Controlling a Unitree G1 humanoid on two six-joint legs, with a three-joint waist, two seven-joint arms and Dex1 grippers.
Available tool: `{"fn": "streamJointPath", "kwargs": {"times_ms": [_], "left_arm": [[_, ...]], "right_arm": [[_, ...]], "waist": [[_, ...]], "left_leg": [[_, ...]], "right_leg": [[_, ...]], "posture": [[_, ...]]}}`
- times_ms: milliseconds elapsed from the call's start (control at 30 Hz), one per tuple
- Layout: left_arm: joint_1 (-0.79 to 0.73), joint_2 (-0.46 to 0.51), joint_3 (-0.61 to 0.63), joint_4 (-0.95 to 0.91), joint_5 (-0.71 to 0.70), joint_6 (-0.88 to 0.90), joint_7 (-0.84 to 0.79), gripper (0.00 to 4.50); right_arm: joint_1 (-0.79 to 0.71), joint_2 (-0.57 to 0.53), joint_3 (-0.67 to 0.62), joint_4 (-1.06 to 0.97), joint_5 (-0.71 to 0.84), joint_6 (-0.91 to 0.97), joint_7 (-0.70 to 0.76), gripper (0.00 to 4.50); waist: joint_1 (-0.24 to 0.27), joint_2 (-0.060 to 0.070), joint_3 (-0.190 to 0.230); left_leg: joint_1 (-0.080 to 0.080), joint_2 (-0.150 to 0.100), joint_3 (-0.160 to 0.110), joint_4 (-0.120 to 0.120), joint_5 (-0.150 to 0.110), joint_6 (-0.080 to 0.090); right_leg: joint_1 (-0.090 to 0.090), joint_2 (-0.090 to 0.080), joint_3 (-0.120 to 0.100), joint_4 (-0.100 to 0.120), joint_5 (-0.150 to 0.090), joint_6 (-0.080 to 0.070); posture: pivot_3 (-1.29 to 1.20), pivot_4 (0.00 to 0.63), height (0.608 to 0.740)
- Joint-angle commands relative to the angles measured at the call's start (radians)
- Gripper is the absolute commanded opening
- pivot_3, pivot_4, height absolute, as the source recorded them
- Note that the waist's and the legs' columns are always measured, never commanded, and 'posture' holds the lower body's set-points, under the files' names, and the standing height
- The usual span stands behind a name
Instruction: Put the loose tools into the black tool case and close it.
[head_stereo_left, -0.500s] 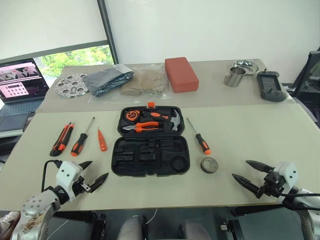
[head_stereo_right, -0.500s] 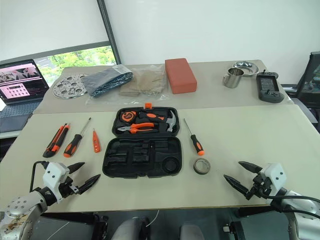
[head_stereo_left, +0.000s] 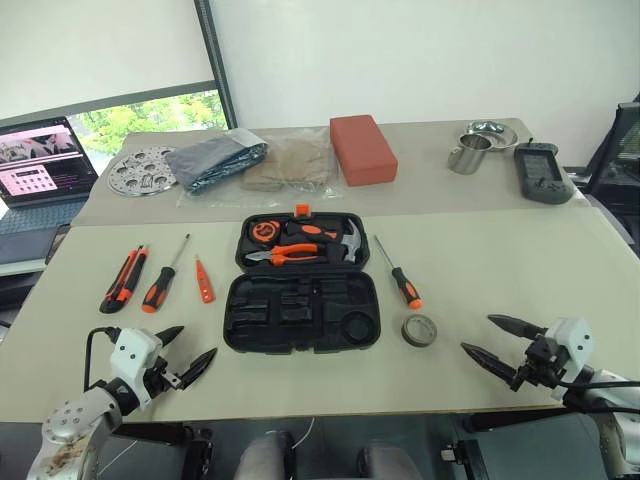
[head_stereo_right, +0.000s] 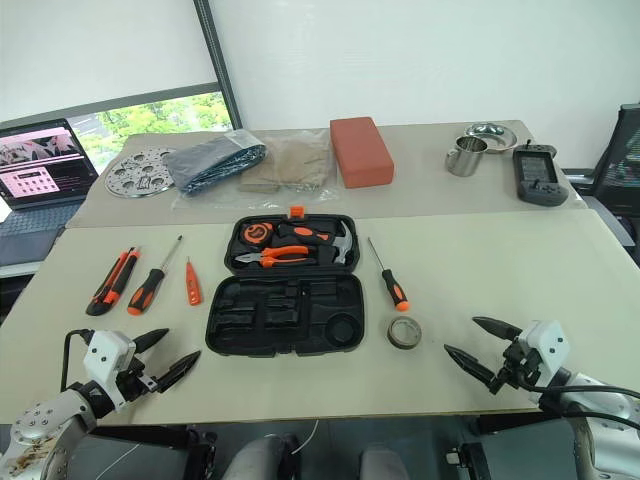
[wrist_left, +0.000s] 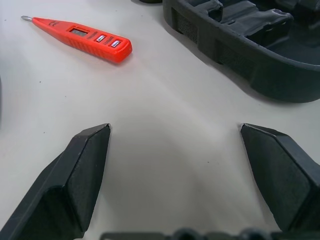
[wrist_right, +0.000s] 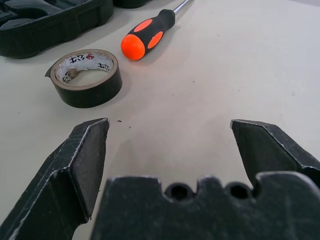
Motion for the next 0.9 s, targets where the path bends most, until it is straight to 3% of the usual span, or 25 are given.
{"fn": "streamJointPath", "kwargs": {"times_ms": [33, 233, 467, 667, 900], "left_arm": [[-0.005, -0.022, 0.063, -0.044, -0.07, 0.007, 0.014, 4.44], [-0.141, -0.041, 0.19, -0.07, -0.146, 0.107, 0.199, 4.44], [-0.341, 0.062, 0.143, -0.016, -0.029, 0.368, 0.385, 4.44], [-0.459, 0.133, 0.058, 0.063, 0.02, 0.532, 0.371, 4.44], [-0.532, 0.149, -0.057, 0.18, 0.071, 0.584, 0.31, 4.44]], "right_arm": [[-0.032, -0.007, -0.022, -0.036, 0.052, 0.017, 0.01, 4.5], [-0.09, -0.026, 0.032, -0.28, 0.173, 0.205, 0.001, 4.5], [-0.236, -0.057, 0.168, -0.468, 0.191, 0.379, -0.03, 4.5], [-0.308, -0.055, 0.223, -0.525, 0.2, 0.448, -0.052, 4.5], [-0.303, -0.047, 0.227, -0.505, 0.172, 0.422, -0.05, 4.5]], "waist": [[-0.002, 0.0, 0.0], [0.0, -0.003, 0.002], [0.0, -0.005, 0.001], [0.003, -0.007, 0.001], [0.005, -0.007, 0.001]], "left_leg": [[0.0, 0.0, 0.0, 0.0, 0.0, 0.0], [-0.001, 0.001, 0.0, 0.001, 0.0, 0.0], [-0.001, 0.001, 0.0, 0.001, 0.001, 0.002], [-0.004, 0.001, 0.001, 0.001, 0.001, 0.001], [-0.005, 0.002, 0.001, 0.001, 0.001, 0.0]], "right_leg": [[0.0, 0.0, 0.0, 0.0, 0.0, 0.0], [-0.001, 0.0, 0.0, 0.002, 0.0, 0.0], [-0.002, 0.007, 0.0, 0.002, 0.0, 0.001], [-0.008, 0.009, 0.0, 0.003, 0.0, 0.001], [-0.009, 0.01, 0.001, 0.003, 0.0, 0.0]], "posture": [[0.0, 0.15, 0.74], [0.0, 0.15, 0.74], [0.0, 0.15, 0.74], [0.0, 0.15, 0.74], [0.0, 0.15, 0.74]]}}
